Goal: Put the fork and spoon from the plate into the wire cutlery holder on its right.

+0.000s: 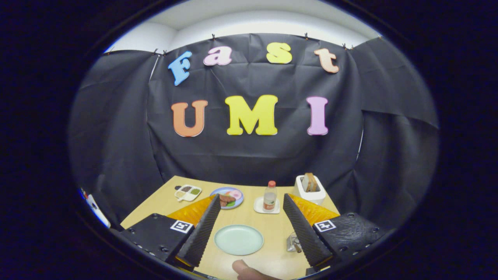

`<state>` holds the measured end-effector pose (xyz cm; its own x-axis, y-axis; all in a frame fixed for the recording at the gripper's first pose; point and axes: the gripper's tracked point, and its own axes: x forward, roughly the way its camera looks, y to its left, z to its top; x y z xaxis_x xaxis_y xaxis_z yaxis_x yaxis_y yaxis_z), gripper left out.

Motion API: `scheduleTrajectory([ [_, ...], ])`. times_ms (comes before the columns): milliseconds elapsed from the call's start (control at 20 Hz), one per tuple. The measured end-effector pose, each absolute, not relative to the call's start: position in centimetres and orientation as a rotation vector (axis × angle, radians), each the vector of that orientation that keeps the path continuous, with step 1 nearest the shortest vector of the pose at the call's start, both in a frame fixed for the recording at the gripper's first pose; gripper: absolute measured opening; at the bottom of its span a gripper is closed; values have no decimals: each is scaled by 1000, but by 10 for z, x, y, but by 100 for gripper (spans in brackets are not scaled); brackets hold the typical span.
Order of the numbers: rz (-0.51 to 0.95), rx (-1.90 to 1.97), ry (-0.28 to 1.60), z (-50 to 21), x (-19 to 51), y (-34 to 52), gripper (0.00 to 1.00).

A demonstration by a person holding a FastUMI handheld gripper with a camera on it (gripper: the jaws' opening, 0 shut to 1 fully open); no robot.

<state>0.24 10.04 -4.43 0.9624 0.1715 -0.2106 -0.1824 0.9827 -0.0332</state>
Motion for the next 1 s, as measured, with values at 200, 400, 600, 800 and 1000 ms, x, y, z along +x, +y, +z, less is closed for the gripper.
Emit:
scheduleTrajectory([
  [200, 171, -57, 80, -2, -13, 98, 97],
  [400, 161, -66, 14, 23, -26, 94, 97],
  [600, 165, -61, -22, 32, -32, 87, 96],
  [800, 161, -79, -16, 26, -32, 79, 96],
  [1000, 159, -83, 6, 20, -28, 70, 96],
])
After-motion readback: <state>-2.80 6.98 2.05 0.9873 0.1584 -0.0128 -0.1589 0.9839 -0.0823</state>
